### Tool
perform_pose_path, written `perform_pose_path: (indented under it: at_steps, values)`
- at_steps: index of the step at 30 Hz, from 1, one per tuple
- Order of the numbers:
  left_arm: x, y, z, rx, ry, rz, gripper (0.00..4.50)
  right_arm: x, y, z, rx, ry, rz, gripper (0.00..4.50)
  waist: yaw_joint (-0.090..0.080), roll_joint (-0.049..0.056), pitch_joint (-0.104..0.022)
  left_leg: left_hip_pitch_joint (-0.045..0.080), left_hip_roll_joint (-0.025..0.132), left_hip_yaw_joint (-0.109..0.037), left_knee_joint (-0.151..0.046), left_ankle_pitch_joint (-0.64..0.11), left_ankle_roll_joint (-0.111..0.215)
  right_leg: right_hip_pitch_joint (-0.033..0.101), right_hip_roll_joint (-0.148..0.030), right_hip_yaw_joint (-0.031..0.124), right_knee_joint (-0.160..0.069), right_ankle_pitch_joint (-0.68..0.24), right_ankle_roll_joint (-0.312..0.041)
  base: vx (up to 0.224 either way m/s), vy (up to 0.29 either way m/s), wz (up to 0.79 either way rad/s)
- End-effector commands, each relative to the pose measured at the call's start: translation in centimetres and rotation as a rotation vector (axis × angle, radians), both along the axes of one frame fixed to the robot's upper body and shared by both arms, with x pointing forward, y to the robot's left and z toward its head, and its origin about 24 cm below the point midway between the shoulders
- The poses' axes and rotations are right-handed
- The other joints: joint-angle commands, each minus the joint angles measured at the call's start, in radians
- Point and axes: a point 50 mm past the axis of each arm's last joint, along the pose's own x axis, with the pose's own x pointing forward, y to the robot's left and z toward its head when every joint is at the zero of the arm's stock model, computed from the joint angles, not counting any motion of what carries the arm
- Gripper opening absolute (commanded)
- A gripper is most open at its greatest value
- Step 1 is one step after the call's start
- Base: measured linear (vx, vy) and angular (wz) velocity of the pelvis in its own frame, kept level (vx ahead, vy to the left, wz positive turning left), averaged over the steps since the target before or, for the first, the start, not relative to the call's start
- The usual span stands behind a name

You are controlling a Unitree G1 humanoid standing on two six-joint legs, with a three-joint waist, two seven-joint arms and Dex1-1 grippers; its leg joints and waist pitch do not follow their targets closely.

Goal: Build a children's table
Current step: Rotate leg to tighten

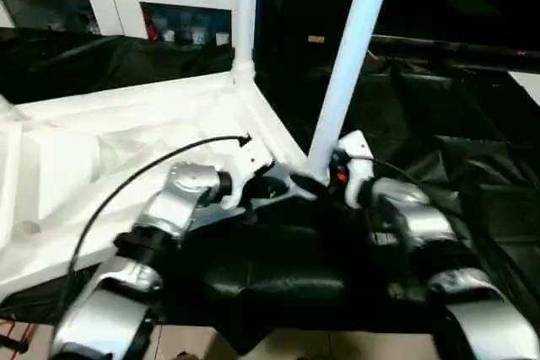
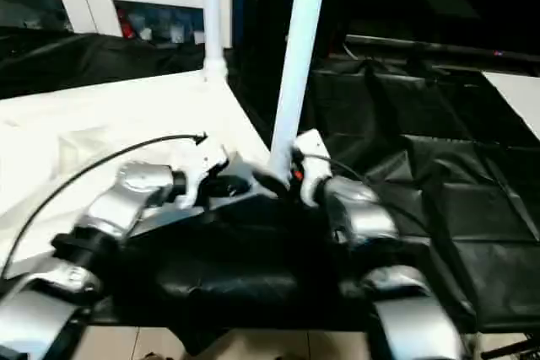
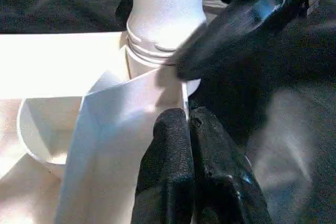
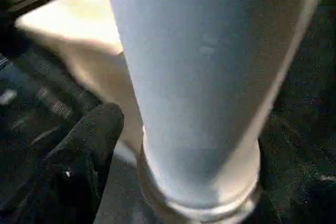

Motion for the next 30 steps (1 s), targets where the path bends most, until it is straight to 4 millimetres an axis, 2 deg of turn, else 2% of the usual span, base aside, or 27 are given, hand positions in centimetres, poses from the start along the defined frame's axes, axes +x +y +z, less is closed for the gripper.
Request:
perform_pose_path:
  at_steps: [1, 6, 7, 8, 11, 14, 17, 22, 26, 27, 28, 30]
  values:
    - [-0.7, -1.2, 0.4, -0.015, -0.001, -0.121, 0.00, -1.4, 1.1, -1.0, 0.006, 0.070, 0.155, 3.97, 0.008, 0.010, -0.057, 0.015, 0.020, -0.003, -0.057, -0.248, 0.065, 0.051, -0.029, 0.017, -0.065, -0.093, -0.271, 0.000, 0.000, 0.00]
    - [-1.5, -0.4, 0.4, 0.002, 0.040, -0.202, 0.00, -2.1, 0.2, -0.6, 0.034, 0.111, 0.252, 3.97, 0.021, 0.012, -0.053, 0.019, 0.025, -0.003, -0.064, -0.313, 0.025, 0.045, -0.029, 0.017, -0.072, -0.210, -0.244, 0.000, 0.000, 0.00]
    - [-1.5, -0.3, 0.4, 0.005, 0.044, -0.208, 0.00, -2.2, 0.1, -0.5, 0.036, 0.117, 0.266, 3.97, 0.023, 0.016, -0.054, 0.020, 0.025, -0.004, -0.064, -0.313, 0.021, 0.046, -0.030, 0.017, -0.071, -0.210, -0.244, 0.000, 0.000, 0.00]
    - [-1.6, -0.1, 0.4, 0.010, 0.049, -0.214, 0.00, -2.4, 0.0, -0.5, 0.039, 0.133, 0.285, 3.72, 0.026, 0.015, -0.055, 0.021, 0.026, -0.003, -0.064, -0.310, 0.017, 0.043, -0.030, 0.018, -0.070, -0.203, -0.242, 0.000, 0.000, 0.00]
    - [-1.7, 0.3, 0.4, 0.026, 0.057, -0.226, 0.00, -2.6, -0.1, -0.5, 0.042, 0.158, 0.307, 3.59, 0.032, 0.014, -0.055, 0.019, 0.024, -0.003, -0.064, -0.291, 0.016, 0.044, -0.030, 0.018, -0.068, -0.187, -0.243, 0.000, 0.000, 0.00]
    - [-1.7, 0.5, 0.4, 0.031, 0.060, -0.230, 0.00, -2.7, -0.1, -0.5, 0.051, 0.166, 0.314, 3.18, 0.040, 0.014, -0.057, 0.020, 0.024, -0.002, -0.062, -0.272, 0.013, 0.044, -0.030, 0.018, -0.065, -0.161, -0.243, 0.000, 0.000, 0.00]
    - [-1.7, 0.6, 0.4, 0.033, 0.060, -0.230, 0.00, -2.9, 0.0, -0.4, 0.059, 0.175, 0.324, 3.01, 0.041, 0.014, -0.058, 0.019, 0.023, -0.002, -0.061, -0.260, 0.012, 0.045, -0.030, 0.017, -0.062, -0.139, -0.246, 0.000, 0.000, 0.00]
    - [-1.6, 0.6, 0.5, 0.028, 0.052, -0.210, 0.00, -3.0, 0.1, -0.6, 0.062, 0.187, 0.326, 2.74, 0.041, 0.014, -0.057, 0.019, 0.022, -0.002, -0.062, -0.268, 0.009, 0.045, -0.030, 0.018, -0.065, -0.155, -0.242, 0.000, 0.000, 0.00]
    - [-0.7, -0.2, 0.6, 0.011, 0.001, -0.107, 0.00, -2.8, 0.5, -1.1, 0.055, 0.192, 0.244, 2.72, 0.041, 0.013, -0.056, 0.022, 0.022, -0.002, -0.063, -0.287, 0.001, 0.041, -0.031, 0.019, -0.069, -0.184, -0.234, 0.000, 0.000, 0.00]
    - [-0.1, -0.8, 0.6, 0.003, -0.028, -0.036, 0.00, -2.4, 0.9, -1.8, 0.022, 0.184, 0.148, 2.71, 0.039, 0.009, -0.055, 0.023, 0.020, -0.003, -0.063, -0.305, -0.002, 0.040, -0.032, 0.020, -0.073, -0.216, -0.225, 0.000, 0.000, 0.00]
    - [0.0, -0.8, 0.6, 0.003, -0.029, -0.036, 0.00, -2.4, 0.9, -1.8, 0.022, 0.184, 0.146, 2.70, 0.036, 0.011, -0.052, 0.023, 0.019, -0.004, -0.065, -0.324, -0.014, 0.035, -0.034, 0.021, -0.078, -0.261, -0.214, 0.000, 0.000, 0.00]
    - [0.4, -1.4, 0.6, -0.006, -0.044, 0.018, 0.00, -1.8, 1.3, -2.4, -0.011, 0.182, 0.029, 2.65, 0.033, 0.009, -0.050, 0.023, 0.017, -0.009, -0.068, -0.354, -0.021, 0.035, -0.036, 0.021, -0.087, -0.347, -0.182, 0.000, 0.000, 0.00]
